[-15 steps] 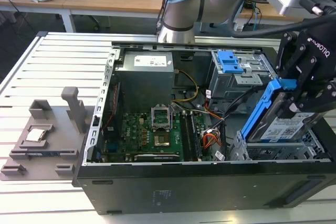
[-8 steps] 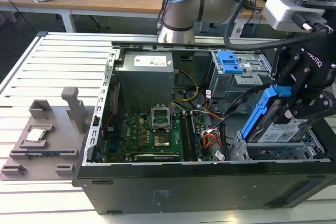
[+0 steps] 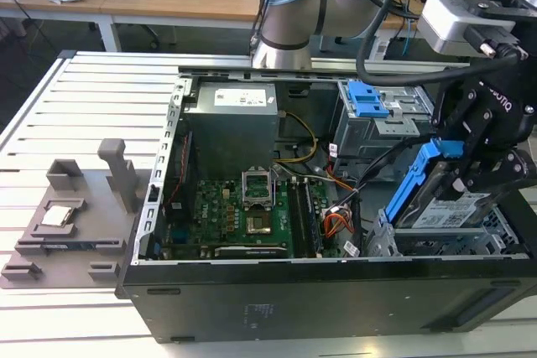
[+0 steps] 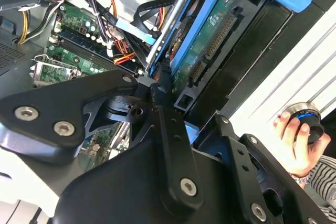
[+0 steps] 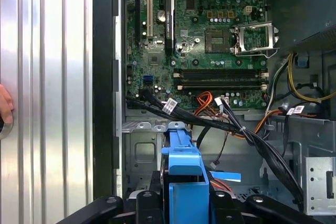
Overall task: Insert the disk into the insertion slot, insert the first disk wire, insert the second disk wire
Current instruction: 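Insert the disk into the insertion slot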
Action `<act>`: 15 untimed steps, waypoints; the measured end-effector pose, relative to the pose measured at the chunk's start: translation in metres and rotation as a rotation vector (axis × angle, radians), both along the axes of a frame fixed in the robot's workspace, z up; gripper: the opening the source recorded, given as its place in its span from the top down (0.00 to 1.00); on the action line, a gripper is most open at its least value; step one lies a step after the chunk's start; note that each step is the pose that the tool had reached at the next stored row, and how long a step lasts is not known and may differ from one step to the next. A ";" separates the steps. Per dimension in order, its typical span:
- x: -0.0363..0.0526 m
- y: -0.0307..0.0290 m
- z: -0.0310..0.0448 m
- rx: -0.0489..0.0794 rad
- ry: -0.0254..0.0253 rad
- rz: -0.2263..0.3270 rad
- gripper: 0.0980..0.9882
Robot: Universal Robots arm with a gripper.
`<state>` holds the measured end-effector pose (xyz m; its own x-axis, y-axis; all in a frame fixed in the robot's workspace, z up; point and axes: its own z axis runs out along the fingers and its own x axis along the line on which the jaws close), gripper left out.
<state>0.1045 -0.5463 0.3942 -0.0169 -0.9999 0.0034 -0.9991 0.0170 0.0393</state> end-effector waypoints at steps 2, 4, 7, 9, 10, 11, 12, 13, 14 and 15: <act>0.0000 0.0000 0.0000 0.000 0.0000 0.000 0.69; 0.0000 0.0000 -0.0002 0.000 0.0000 0.000 0.62; 0.0000 0.0000 -0.0003 0.000 0.0000 0.000 0.62; 0.0000 0.0000 -0.0004 0.000 0.0000 0.000 0.62; 0.0000 0.0000 -0.0004 0.000 0.0001 0.000 0.63; 0.0000 0.0000 -0.0004 0.000 0.0000 0.000 0.71; 0.0000 0.0000 -0.0005 0.000 0.0000 0.000 0.78; 0.0000 0.0000 -0.0006 0.000 0.0000 0.000 0.85; 0.0000 0.0000 -0.0006 0.000 0.0000 0.000 0.91; 0.0000 0.0000 -0.0007 0.000 0.0000 0.000 0.98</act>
<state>0.1045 -0.5463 0.3935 -0.0169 -0.9999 0.0033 -0.9991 0.0170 0.0393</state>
